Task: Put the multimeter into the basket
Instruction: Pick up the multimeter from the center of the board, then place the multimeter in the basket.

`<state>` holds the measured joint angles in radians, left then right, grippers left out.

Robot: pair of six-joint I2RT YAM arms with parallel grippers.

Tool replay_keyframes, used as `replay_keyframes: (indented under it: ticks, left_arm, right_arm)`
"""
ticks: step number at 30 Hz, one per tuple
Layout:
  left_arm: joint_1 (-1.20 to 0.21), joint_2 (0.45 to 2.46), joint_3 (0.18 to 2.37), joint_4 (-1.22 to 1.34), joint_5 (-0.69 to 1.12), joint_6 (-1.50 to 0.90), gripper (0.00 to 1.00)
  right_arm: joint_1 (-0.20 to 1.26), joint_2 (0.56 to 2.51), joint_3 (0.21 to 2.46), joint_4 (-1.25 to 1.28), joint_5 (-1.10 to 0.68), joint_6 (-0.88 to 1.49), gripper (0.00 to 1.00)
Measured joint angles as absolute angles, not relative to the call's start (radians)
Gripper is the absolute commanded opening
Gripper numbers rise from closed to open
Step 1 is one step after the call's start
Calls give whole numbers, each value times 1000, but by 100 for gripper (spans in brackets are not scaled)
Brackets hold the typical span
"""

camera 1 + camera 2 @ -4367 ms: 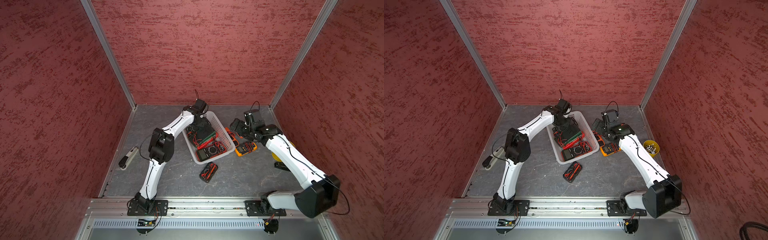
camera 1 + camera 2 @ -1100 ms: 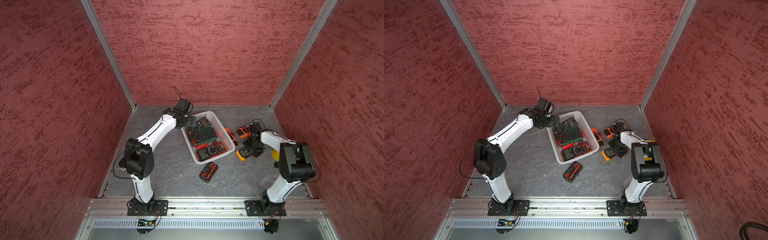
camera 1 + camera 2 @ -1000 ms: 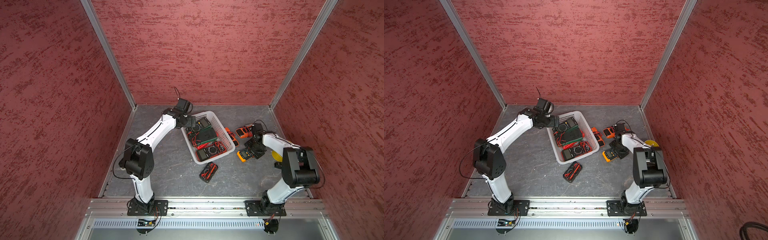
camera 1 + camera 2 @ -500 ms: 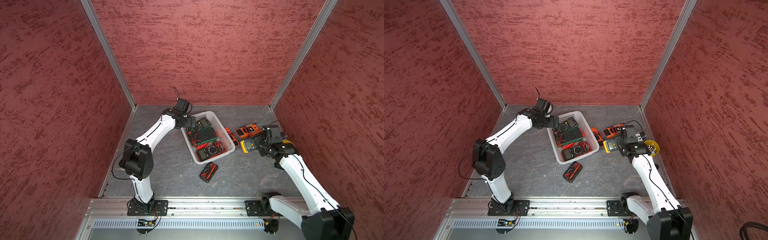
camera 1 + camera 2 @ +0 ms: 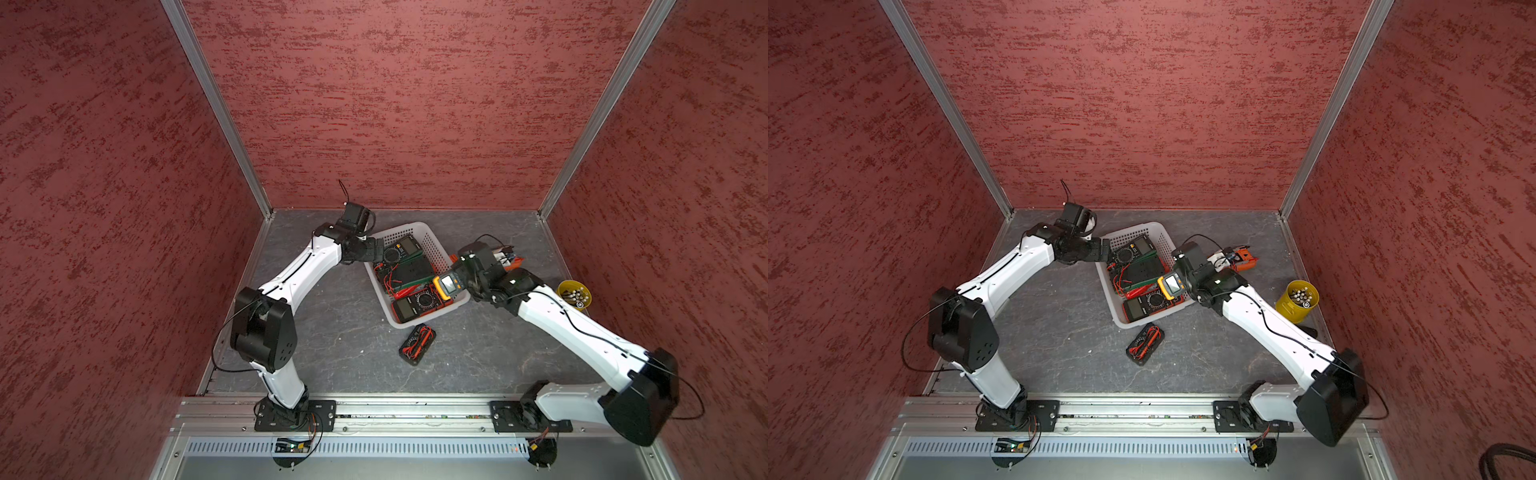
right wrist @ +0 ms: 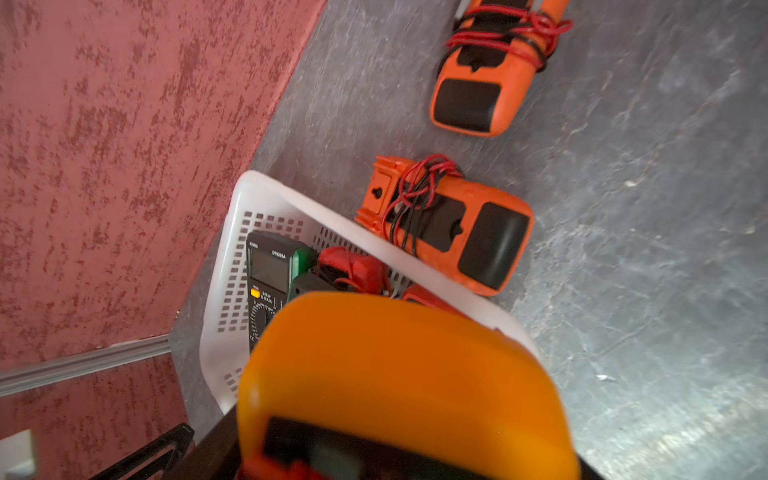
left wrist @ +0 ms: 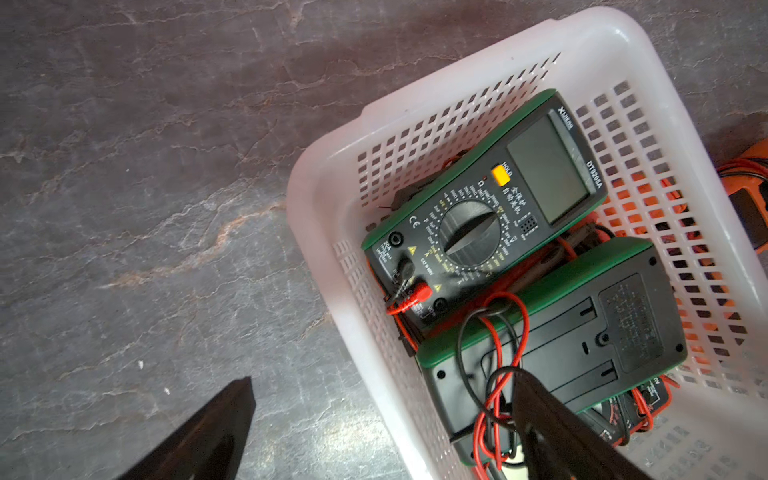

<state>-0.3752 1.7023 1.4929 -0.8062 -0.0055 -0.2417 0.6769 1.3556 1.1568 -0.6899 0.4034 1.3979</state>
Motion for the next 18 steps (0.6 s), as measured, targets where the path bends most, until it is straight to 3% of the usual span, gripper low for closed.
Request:
replay_keyframes:
  ticks: [8, 18]
  left_arm:
    - [-358, 1647, 1411, -789, 23, -234, 100]
    - [-358, 1620, 1386, -773, 28, -234, 100]
  right_arm:
    - [827, 1579, 1262, -655, 440, 1446, 31]
    - [875, 1705, 1288, -650, 456, 1475, 38]
